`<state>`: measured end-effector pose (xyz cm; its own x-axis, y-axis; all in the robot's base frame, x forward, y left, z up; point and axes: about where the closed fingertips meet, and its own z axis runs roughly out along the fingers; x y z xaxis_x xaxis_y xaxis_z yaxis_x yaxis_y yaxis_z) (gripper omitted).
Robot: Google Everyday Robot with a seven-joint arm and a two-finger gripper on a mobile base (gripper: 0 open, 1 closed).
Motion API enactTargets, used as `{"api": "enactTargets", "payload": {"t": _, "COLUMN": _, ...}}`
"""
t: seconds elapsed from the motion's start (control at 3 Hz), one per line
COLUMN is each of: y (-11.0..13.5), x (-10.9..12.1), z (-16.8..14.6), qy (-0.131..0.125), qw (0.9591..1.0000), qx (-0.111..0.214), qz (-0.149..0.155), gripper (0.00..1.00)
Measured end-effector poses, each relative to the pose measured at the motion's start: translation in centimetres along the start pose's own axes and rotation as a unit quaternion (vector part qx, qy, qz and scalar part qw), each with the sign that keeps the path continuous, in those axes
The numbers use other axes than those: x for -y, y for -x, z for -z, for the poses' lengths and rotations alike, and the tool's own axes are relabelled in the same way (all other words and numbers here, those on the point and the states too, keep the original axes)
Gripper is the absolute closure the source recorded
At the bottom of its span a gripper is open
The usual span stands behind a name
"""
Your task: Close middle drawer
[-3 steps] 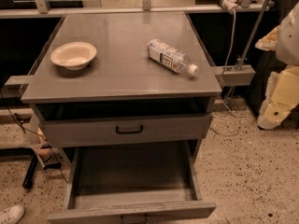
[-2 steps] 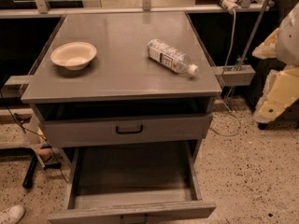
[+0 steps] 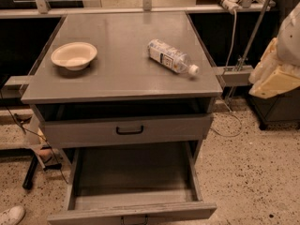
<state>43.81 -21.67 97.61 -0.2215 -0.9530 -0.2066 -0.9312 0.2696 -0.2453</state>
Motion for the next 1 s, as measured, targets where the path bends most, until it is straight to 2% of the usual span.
{"api": "enactTargets", "payload": {"t": 0.33, "y": 0.0, "x": 0.0, "z": 0.0, "qy": 0.0, "qw": 1.0, "qx": 0.0, "qz": 0.0, "gripper": 0.89}}
{"api": "enactTargets", "payload": {"t": 0.67, "y": 0.0, "x": 0.0, "z": 0.0, "qy": 0.0, "qw": 1.0, "qx": 0.0, "qz": 0.0, "gripper": 1.0}}
{"api": "enactTargets", "payload": {"t": 1.0, "y": -1.2, "x": -1.7, "z": -1.1, "qy": 0.014, "qw": 0.9997, "qx": 0.0, "qz": -0.02, "gripper": 1.0}}
